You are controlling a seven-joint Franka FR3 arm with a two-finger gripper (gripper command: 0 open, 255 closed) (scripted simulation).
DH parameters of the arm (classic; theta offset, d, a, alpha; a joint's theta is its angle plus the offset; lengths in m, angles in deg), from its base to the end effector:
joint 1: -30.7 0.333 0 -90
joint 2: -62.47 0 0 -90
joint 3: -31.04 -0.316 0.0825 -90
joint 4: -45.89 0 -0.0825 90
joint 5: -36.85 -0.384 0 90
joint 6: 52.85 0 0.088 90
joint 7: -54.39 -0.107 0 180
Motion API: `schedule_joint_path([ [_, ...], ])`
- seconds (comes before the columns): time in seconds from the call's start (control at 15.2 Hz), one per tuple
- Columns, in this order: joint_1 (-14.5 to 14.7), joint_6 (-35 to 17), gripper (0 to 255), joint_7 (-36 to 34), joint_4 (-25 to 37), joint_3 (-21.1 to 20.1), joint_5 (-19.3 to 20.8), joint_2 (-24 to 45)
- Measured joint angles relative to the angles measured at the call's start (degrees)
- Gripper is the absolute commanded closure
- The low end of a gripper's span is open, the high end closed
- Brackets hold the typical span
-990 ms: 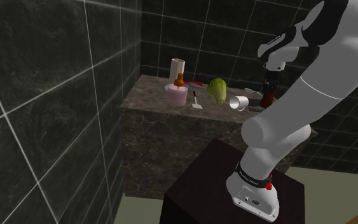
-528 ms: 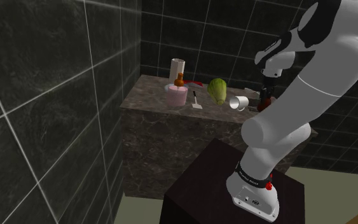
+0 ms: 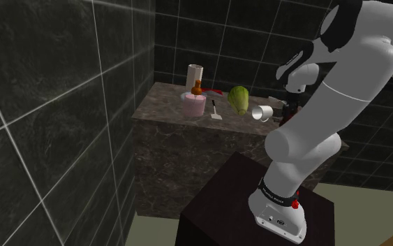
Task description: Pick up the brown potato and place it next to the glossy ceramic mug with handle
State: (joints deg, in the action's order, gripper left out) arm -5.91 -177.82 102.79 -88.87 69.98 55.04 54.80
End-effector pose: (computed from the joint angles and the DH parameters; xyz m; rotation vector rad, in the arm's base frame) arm 0.1082 -0.4699 0.3674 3.0706 -0.4266 -0.2753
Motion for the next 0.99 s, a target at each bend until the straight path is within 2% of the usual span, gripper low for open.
schedule_joint_path([
  [0.2,0.1,-2.7,255,0.5,-0.5,0.4,-0.9,1.8],
  [0.66,0.2,-3.4,255,0.5,-0.7,0.4,-1.2,2.3],
  [0.73,0.2,-3.4,0,0.5,-0.7,0.4,-1.2,2.3],
  [0.99,0.1,-3.4,0,0.6,-1.0,0.5,-1.2,2.5],
])
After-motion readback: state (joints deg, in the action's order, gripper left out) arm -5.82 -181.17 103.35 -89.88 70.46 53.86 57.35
